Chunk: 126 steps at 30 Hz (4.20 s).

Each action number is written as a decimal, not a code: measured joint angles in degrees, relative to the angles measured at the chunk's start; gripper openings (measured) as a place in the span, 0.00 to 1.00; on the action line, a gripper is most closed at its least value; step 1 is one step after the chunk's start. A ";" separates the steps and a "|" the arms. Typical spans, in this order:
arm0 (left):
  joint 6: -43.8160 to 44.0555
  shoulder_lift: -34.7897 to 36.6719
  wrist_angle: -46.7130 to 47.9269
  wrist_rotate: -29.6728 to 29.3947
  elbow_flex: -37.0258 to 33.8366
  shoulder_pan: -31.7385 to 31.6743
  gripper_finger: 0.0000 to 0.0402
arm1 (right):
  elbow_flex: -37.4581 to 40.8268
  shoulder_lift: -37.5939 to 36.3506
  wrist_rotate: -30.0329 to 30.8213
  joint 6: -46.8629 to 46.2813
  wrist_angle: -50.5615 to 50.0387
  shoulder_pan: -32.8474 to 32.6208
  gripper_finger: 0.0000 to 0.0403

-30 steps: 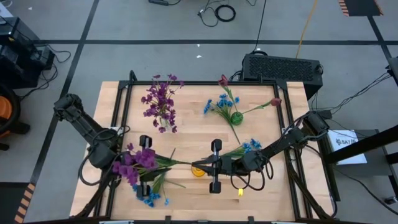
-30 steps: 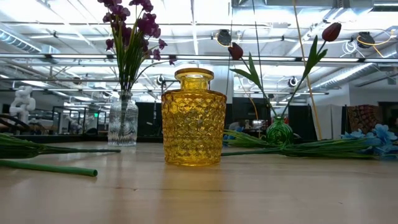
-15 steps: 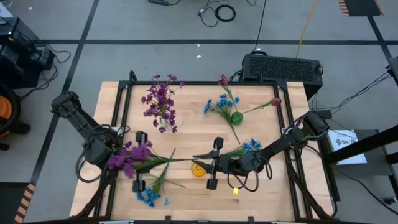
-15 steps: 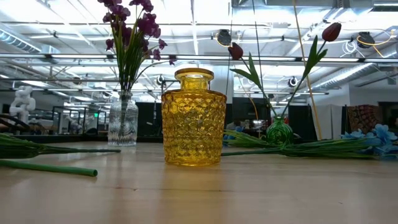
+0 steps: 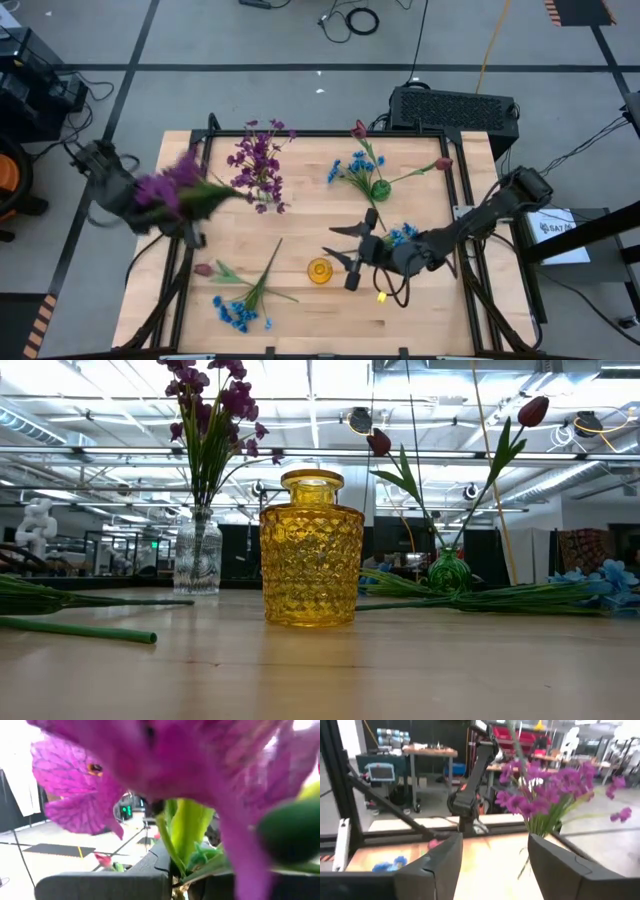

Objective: Sort flowers into vase by color
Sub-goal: Put the violet flowers into the transparent vase

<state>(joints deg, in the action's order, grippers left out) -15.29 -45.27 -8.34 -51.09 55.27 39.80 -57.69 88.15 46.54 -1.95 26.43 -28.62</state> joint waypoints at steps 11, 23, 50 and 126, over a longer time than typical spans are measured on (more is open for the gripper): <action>4.44 19.79 19.14 -6.47 -0.77 -3.09 0.07 | 0.00 -4.64 -0.39 -3.54 -11.08 -1.55 0.53; 0.67 27.65 16.38 -5.65 -4.20 -3.49 0.07 | 0.00 -4.62 -0.35 -3.38 -13.91 -1.51 0.52; 8.73 28.52 31.87 -6.25 -7.61 -3.40 0.07 | 0.02 -4.71 -0.13 1.22 -15.56 -2.02 0.52; 28.49 28.91 44.59 -12.93 -16.62 -3.42 0.07 | 0.02 -5.45 -0.21 9.02 -11.63 -1.03 0.52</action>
<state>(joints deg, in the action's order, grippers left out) 13.20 -16.36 36.25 -64.03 38.65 36.38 -57.67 82.70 46.33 7.07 14.81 -29.66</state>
